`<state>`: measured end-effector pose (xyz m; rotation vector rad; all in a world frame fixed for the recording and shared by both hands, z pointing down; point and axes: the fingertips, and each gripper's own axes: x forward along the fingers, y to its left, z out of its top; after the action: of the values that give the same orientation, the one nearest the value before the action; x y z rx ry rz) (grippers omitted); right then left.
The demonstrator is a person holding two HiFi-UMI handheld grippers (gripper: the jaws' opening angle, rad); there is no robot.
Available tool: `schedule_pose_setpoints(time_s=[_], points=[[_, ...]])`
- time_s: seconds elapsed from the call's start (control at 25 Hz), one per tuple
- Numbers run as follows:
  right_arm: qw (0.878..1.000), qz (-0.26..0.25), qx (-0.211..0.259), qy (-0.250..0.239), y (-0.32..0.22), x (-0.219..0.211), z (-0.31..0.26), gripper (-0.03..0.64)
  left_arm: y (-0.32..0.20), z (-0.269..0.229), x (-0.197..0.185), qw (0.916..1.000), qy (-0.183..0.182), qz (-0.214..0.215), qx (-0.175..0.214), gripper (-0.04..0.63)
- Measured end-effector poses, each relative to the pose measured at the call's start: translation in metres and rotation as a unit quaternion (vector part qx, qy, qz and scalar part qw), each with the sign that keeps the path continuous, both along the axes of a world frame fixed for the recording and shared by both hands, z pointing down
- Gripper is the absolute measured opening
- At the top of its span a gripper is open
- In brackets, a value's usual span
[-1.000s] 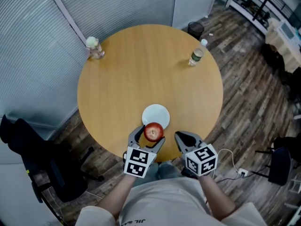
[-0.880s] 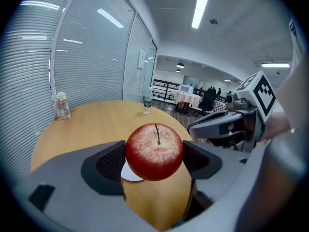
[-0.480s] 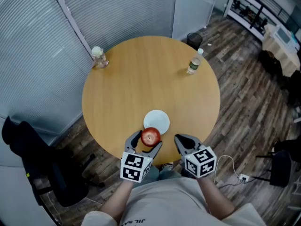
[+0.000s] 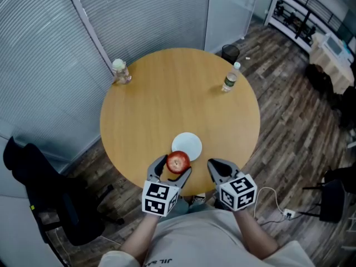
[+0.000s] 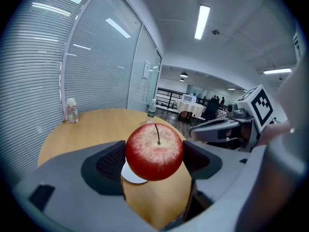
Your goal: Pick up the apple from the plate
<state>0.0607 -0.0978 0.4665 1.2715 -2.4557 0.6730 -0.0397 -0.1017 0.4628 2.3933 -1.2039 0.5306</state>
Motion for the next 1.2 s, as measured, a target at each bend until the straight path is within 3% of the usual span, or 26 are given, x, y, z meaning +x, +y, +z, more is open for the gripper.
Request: schedule_pose_setpoints(time_s=[1.2], points=[[1.000,-0.022,0.012,0.000,0.004,-0.010,-0.009,0.031,0.002,-0.004,-0.003,1.0000,-0.002,0.007,0.003,0.373]])
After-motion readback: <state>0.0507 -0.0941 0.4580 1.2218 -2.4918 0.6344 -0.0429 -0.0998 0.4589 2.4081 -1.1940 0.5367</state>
